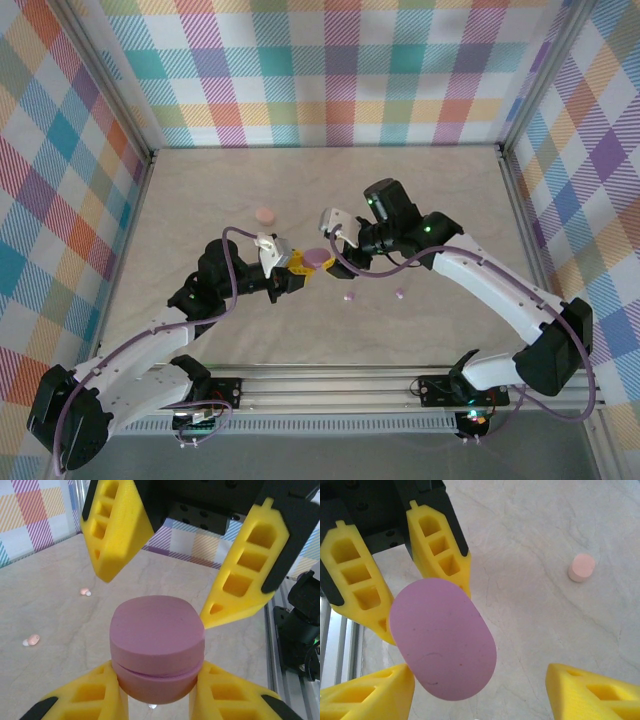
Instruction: Insert wireless bluetooth earbuds into charging case
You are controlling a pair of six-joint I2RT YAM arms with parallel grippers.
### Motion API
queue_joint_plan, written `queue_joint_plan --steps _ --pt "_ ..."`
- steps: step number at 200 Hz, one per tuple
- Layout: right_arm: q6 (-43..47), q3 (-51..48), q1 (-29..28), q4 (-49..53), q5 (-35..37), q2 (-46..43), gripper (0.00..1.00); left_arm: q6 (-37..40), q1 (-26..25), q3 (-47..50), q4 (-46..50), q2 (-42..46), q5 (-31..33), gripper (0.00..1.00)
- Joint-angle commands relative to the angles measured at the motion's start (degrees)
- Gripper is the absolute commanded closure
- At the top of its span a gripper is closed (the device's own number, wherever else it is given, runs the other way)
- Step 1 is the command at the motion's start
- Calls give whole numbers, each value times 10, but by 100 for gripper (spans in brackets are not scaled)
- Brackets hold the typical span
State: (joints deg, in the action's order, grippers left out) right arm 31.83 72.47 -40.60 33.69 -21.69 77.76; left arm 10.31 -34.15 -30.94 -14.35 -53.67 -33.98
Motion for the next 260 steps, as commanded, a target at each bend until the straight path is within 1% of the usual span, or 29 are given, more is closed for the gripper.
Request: queue_joint_plan --steps 1,106,143,200,227,243,260 --pt "-15 19 18 -48 28 -10 30 14 -2 3 8 17 -49 92" --pt "-39 15 22 -50 16 -2 30 4 -2 5 6 19 -42 92" --pt "-55 10 22 -56 8 -20 30 -7 -2 4 23 19 -7 93" --pt "-110 -17 27 -53 -5 -55 30 -19 -1 4 42 6 45 93" --pt "-141 -32 27 -48 -12 -69 30 -22 0 4 44 1 56 93" --pt "-165 -34 28 -36 0 -77 30 -23 1 4 47 -1 61 93" --pt "-204 -27 28 -14 33 -78 28 -22 0 3 52 -3 67 94"
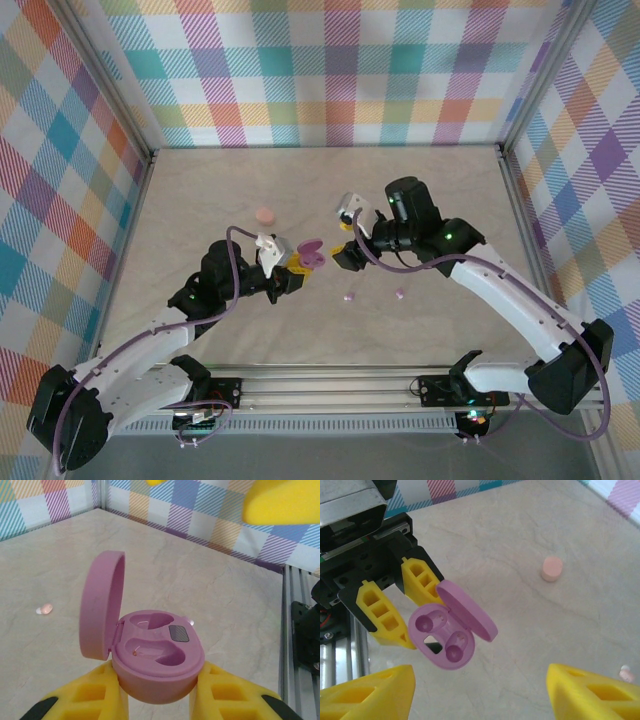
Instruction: Insert wireless bluetooth earbuds into charging case
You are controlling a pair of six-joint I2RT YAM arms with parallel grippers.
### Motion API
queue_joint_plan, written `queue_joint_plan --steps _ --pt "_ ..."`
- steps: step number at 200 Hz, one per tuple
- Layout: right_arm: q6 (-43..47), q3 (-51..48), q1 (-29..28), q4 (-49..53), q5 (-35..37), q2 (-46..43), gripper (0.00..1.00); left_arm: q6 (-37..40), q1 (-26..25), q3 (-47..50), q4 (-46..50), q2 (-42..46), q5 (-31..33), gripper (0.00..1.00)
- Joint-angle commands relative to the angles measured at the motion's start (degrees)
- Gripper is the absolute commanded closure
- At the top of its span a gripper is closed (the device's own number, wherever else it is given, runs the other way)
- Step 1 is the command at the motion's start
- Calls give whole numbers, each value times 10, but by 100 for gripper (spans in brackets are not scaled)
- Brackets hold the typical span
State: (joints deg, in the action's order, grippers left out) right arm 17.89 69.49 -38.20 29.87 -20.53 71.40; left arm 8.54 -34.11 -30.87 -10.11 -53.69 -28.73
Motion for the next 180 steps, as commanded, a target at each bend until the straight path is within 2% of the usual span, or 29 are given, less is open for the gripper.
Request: queue_joint_plan --steps 1,49,74,98,133,180 --pt "-67 4 4 26 23 -15 28 -4 1 2 10 -2 15 94" --pt "-173 31 20 108 142 9 28 -4 2 4 11 -4 28 94" --pt "-235 29 41 141 219 24 29 -5 2 6 7 -2 23 95" --pt "-299 23 71 189 264 50 31 -8 2 4 2 -2 16 95" --pt "-359 -25 98 217 271 87 39 -1 3 -2 7 -5 15 95" --pt "-381 -45 102 232 278 155 53 7 2 -10 9 -22 9 95"
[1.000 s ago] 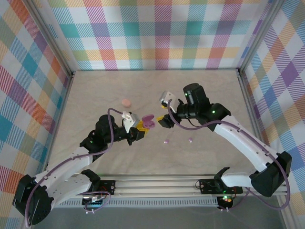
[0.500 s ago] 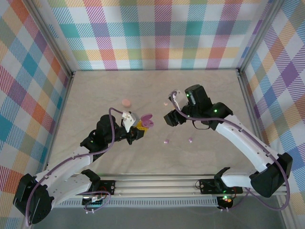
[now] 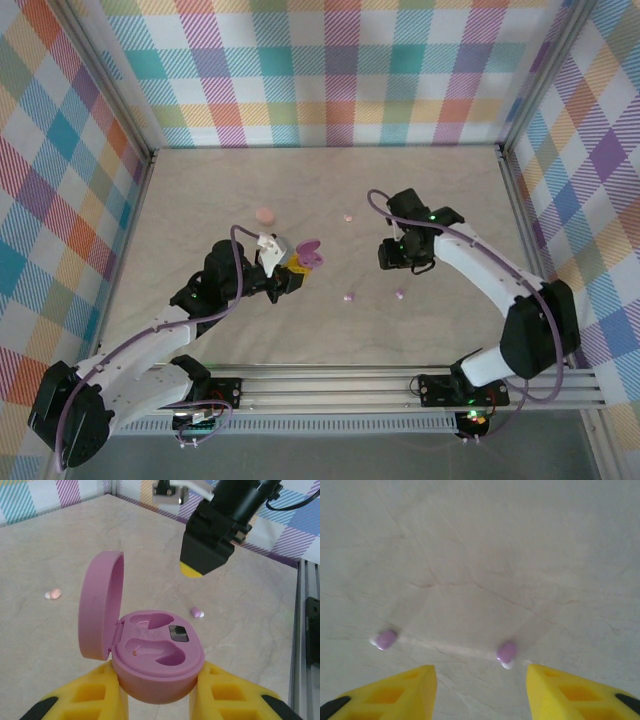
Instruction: Insert wireless bluetooth earbuds into charging case
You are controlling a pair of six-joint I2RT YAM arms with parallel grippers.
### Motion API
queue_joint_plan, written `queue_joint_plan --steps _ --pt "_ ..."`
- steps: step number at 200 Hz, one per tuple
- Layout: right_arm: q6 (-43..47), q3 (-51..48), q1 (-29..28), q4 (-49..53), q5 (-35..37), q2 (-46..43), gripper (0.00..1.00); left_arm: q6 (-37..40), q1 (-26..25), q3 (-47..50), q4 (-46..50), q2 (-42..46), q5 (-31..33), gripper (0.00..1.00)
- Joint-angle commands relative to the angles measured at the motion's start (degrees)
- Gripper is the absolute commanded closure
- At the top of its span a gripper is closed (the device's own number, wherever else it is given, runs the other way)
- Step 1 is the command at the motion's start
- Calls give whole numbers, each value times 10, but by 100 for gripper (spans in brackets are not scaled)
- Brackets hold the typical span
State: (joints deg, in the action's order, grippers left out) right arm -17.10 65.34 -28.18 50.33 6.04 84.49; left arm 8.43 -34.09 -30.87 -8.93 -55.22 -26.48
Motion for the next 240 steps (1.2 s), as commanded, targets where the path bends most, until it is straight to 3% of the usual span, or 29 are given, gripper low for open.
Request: queue_joint_plan --steps 1,71,122,240 --pt "-32 -4 2 28 13 25 53 8 2 -10 -3 -6 -13 95" --pt "-54 -27 2 13 11 79 74 21 2 -15 13 -4 -12 95" --pt "-73 -73 16 -30 -15 90 65 24 2 -16 7 -14 -23 95" --pt "-60 -81 18 -54 -26 133 68 22 2 -17 12 -10 -38 95"
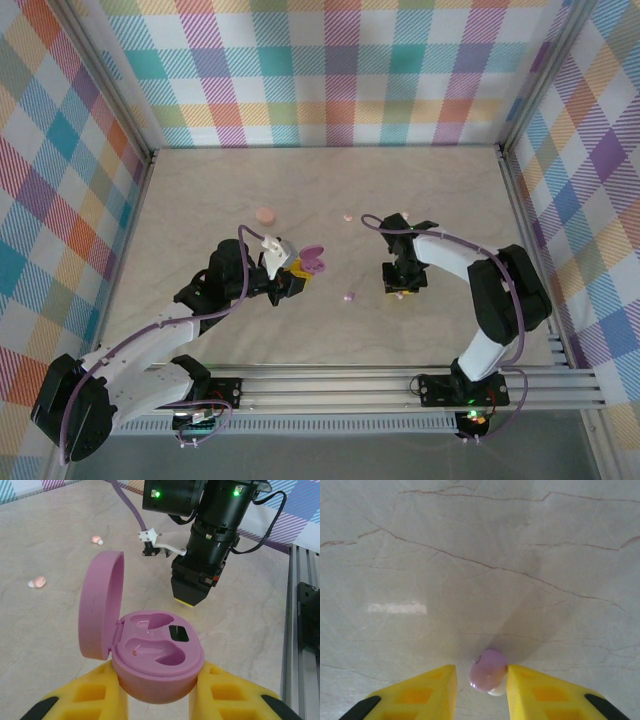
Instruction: Insert wireless bluetooth earbuds into charging case
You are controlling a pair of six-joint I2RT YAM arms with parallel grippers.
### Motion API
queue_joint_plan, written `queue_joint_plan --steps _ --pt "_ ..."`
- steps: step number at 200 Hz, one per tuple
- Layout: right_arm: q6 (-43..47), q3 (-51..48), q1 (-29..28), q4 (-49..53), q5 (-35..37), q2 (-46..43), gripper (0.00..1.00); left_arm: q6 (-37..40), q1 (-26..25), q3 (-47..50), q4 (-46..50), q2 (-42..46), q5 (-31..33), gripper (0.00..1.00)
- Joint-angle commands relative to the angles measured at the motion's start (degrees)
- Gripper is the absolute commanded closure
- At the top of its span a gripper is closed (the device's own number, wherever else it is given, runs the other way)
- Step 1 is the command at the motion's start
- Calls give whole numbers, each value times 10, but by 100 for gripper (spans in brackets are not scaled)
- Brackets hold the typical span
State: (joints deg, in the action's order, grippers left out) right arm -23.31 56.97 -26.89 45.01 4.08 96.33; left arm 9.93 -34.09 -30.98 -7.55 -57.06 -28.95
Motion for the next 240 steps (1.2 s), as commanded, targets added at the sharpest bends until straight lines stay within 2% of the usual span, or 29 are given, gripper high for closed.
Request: queue_joint_plan --steps 1,103,192,218,240 --pt "2 2 5 -1 -7 14 68 7 2 -16 -1 8 -13 95" --pt "19 1 5 -17 -4 -17 82 14 2 -10 1 23 -6 95" --pt "56 39 5 -13 -91 -67 86 20 2 -20 -14 -5 -17 96" --pt "46 48 5 -21 -132 -100 88 21 2 -22 -17 -6 -20 96" --pt "58 54 -3 -45 -195 -132 92 19 2 -19 -26 -9 -24 97"
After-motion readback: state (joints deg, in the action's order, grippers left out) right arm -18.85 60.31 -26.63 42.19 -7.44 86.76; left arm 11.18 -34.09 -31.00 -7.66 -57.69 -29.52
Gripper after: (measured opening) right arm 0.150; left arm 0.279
